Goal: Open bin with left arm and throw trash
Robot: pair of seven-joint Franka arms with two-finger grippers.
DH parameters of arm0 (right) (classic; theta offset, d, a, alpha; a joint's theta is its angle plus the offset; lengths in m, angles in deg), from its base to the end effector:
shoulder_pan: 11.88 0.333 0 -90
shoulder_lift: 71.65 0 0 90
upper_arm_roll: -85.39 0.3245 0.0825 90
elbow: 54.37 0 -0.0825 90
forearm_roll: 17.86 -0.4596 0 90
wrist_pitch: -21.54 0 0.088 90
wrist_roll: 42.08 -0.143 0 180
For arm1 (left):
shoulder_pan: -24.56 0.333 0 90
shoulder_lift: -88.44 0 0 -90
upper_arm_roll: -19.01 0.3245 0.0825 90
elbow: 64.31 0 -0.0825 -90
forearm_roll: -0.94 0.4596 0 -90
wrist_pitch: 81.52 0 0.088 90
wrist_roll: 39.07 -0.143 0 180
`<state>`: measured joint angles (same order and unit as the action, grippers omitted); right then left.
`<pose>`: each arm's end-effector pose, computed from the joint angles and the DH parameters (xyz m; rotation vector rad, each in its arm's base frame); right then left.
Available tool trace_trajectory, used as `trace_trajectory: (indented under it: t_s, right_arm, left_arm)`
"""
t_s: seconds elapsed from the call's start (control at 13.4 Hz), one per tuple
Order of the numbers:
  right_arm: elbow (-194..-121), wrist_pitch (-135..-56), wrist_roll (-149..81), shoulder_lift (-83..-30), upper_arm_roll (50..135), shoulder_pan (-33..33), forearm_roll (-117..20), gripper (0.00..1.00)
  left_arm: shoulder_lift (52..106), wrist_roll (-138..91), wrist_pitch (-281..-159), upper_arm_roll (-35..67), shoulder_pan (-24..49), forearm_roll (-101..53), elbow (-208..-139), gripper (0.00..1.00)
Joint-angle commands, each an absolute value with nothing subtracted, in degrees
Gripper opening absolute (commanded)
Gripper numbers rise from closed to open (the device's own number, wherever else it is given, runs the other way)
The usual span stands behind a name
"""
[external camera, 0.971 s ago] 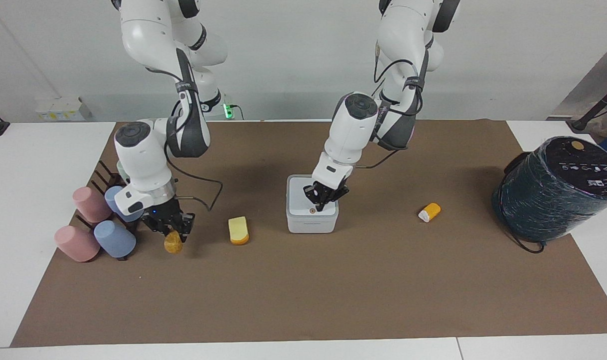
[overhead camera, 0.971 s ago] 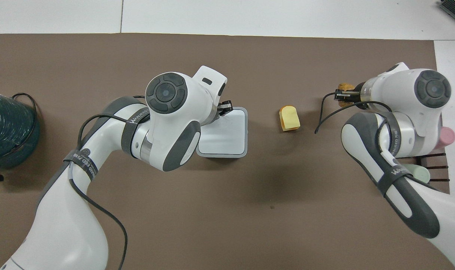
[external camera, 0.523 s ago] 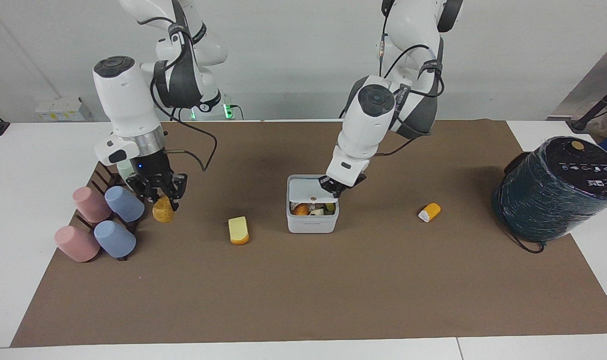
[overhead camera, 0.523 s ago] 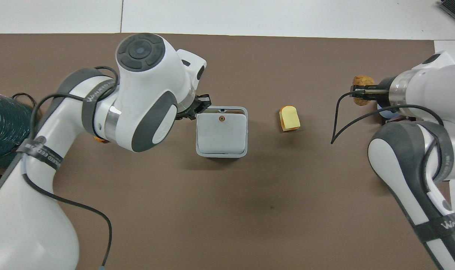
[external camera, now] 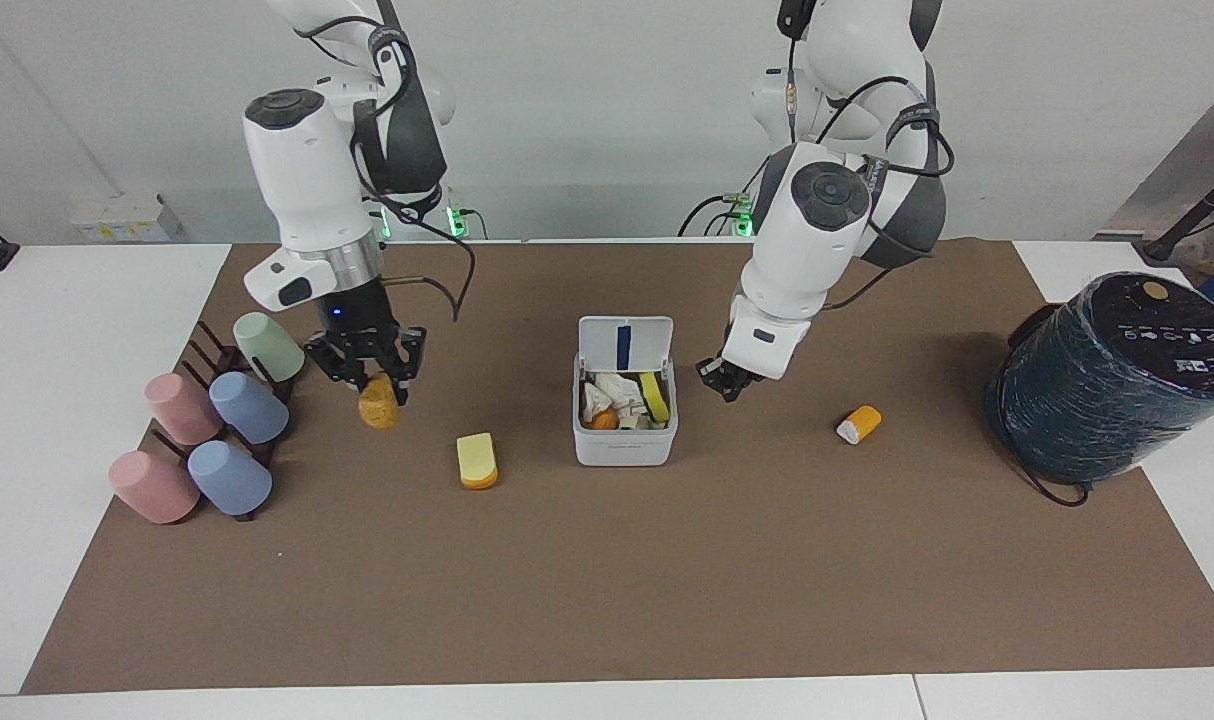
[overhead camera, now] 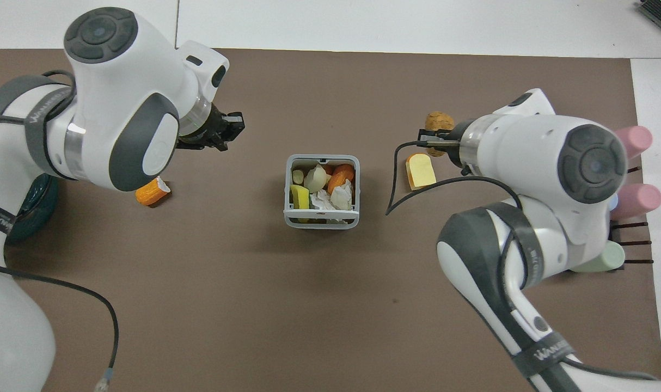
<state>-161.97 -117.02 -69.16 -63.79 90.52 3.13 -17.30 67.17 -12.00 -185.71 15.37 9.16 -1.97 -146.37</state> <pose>0.6706 0.2438 0.4235 -2.9214 0.1732 -0.5464 0.7098 -0.2452 0.4389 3.0594 0.2402 -0.0213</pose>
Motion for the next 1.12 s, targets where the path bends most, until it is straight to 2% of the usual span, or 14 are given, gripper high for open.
trace_trajectory:
  t_s: [0.0,0.07,0.22,0.3,0.37,0.45,0.52,0.6,0.67,0.75,1.05]
  right_arm:
    - [-157.9,-119.9,-74.1,-58.8,90.7,7.2,-17.8,0.0]
    - [-157.9,-121.3,-76.2,-57.7,90.7,9.0,-17.8,0.0]
    - [-157.2,-123.3,-79.6,-55.2,90.7,12.0,-17.7,0.0]
    - [-155.5,-124.0,-81.1,-53.6,90.8,13.2,-17.9,0.0]
    - [-154.7,-123.7,-82.2,-52.6,90.8,14.0,-17.9,0.0]
    - [-154.7,-123.1,-82.3,-52.3,90.8,14.2,-18.5,0.0]
    - [-154.9,-122.2,-82.4,-52.4,91.5,14.4,-20.9,0.1]
    - [-154.8,-120.4,-82.6,-52.5,91.6,14.7,-24.2,0.55]
    - [-154.8,-118.9,-82.7,-52.7,91.7,14.7,-25.5,0.85]
    - [-154.7,-117.4,-83.0,-52.8,91.9,14.8,-25.7,0.97]
    - [-154.2,-115.9,-83.5,-54.2,91.6,13.4,-24.7,1.0]
  left_arm:
    - [68.7,-24.1,-186.5,15.0,14.6,-1.2,-149.1,0.1]
    - [69.3,-29.2,-188.2,15.0,16.5,-1.2,-151.0,0.32]
    - [70.9,-39.0,-192.3,15.0,19.9,-1.2,-155.6,0.62]
    - [71.9,-42.2,-194.8,15.0,21.0,-1.2,-158.3,0.84]
    - [72.9,-44.8,-197.5,15.0,21.7,-1.2,-161.1,0.94]
    - [73.8,-47.5,-199.7,15.0,22.2,-1.2,-163.9,0.98]
    - [74.3,-50.1,-200.7,15.1,22.4,-1.2,-165.6,0.98]
    - [74.9,-54.2,-200.8,15.1,23.2,-1.2,-167.0,0.98]
    - [75.3,-59.4,-201.0,15.1,23.7,-1.2,-168.4,0.97]
    - [75.4,-64.3,-201.3,15.1,23.9,-1.2,-169.6,0.96]
    - [76.0,-73.1,-208.0,15.1,24.7,-1.2,-175.7,0.93]
